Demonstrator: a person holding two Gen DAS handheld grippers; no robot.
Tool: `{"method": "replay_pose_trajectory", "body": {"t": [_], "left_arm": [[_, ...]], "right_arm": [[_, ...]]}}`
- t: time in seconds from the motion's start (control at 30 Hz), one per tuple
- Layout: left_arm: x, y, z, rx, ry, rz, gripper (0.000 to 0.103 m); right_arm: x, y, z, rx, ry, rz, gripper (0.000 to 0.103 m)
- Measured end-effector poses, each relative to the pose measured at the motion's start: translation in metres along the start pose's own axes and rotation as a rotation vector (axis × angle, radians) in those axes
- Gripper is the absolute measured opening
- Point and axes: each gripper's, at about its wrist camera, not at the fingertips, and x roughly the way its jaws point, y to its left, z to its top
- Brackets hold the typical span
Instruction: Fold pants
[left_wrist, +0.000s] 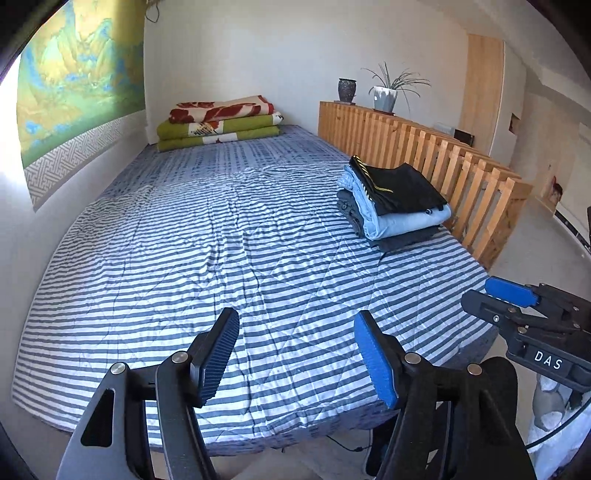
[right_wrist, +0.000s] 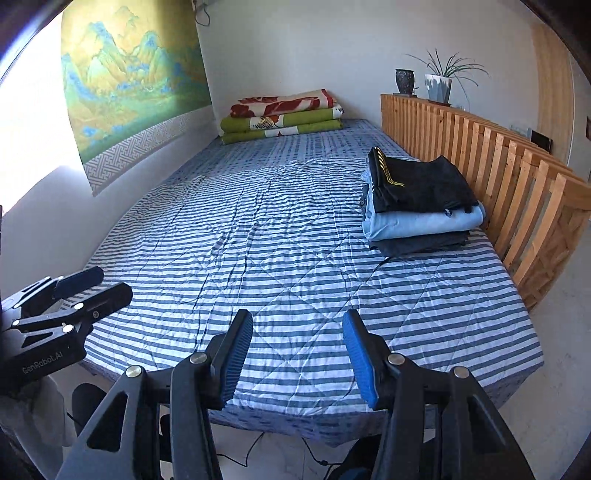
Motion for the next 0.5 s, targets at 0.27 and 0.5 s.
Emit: {"method": "replay_pose_trajectory", "body": {"t": [0.27,0.5], "left_arm": [[-0.032,0.005,-0.024,-0.039,-0.036,0.036,0.078],[-0.033,0.015,-0.032,-0.058,-0.020,0.059,0.083]], "right_arm": [[-0.018,0.017,-0.016,-0.045,-0.031,-0.016,0.047],[-0.013,0.023,-0.018,-0.045,-0.044,-0.016,0.047]]}}
